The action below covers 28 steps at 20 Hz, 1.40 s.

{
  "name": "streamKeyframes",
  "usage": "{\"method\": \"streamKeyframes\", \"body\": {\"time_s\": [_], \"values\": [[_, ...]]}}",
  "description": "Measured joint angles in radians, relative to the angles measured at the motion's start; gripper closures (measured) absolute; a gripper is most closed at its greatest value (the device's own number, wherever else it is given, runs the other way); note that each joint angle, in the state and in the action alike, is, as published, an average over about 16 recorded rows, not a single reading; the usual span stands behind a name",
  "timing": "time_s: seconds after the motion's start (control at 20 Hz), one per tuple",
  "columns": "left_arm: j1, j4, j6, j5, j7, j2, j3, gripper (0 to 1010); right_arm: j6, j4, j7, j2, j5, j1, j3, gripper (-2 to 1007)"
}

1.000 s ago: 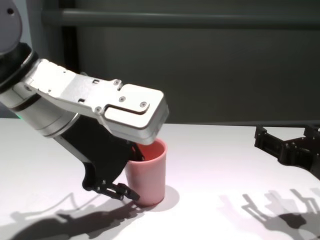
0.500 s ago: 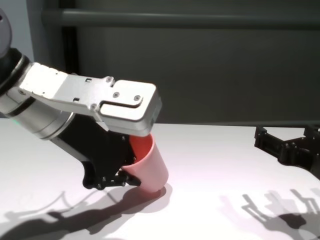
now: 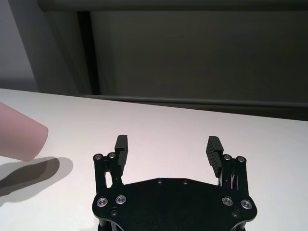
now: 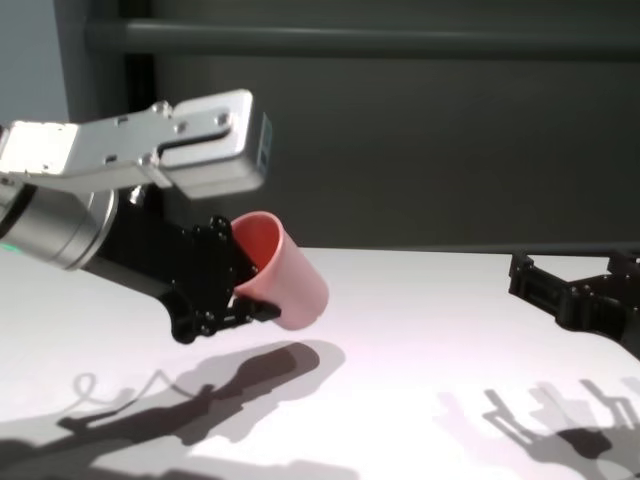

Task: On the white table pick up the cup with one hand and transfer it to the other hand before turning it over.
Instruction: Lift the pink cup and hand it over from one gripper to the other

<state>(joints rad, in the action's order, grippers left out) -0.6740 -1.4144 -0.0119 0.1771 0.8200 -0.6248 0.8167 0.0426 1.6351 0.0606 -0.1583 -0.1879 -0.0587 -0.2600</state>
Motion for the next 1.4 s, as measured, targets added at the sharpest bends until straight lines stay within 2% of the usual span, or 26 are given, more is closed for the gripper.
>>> {"method": "streamKeyframes", "body": {"time_s": [0.3,0.5,0.7,0.9,1.05,1.25,1.4], "values": [[0.045,0.04,0.018,-0.151,-0.046,0.039,-0.107,962,0.0,0.0,0.0,0.0,0.0,0.0,0.0,3],[0.059,0.073,0.031,-0.267,-0.047,0.079,-0.168,962,0.0,0.0,0.0,0.0,0.0,0.0,0.0,3],[0.056,0.11,0.045,-0.374,-0.029,0.122,-0.212,962,0.0,0.0,0.0,0.0,0.0,0.0,0.0,3],[0.04,0.152,0.057,-0.47,0.001,0.167,-0.24,962,0.0,0.0,0.0,0.0,0.0,0.0,0.0,3],[0.021,0.185,0.063,-0.528,0.027,0.199,-0.251,962,0.0,0.0,0.0,0.0,0.0,0.0,0.0,3],[-0.007,0.227,0.067,-0.59,0.061,0.237,-0.257,962,0.0,0.0,0.0,0.0,0.0,0.0,0.0,2],[-0.028,0.255,0.068,-0.622,0.082,0.262,-0.255,962,0.0,0.0,0.0,0.0,0.0,0.0,0.0,2]]}}
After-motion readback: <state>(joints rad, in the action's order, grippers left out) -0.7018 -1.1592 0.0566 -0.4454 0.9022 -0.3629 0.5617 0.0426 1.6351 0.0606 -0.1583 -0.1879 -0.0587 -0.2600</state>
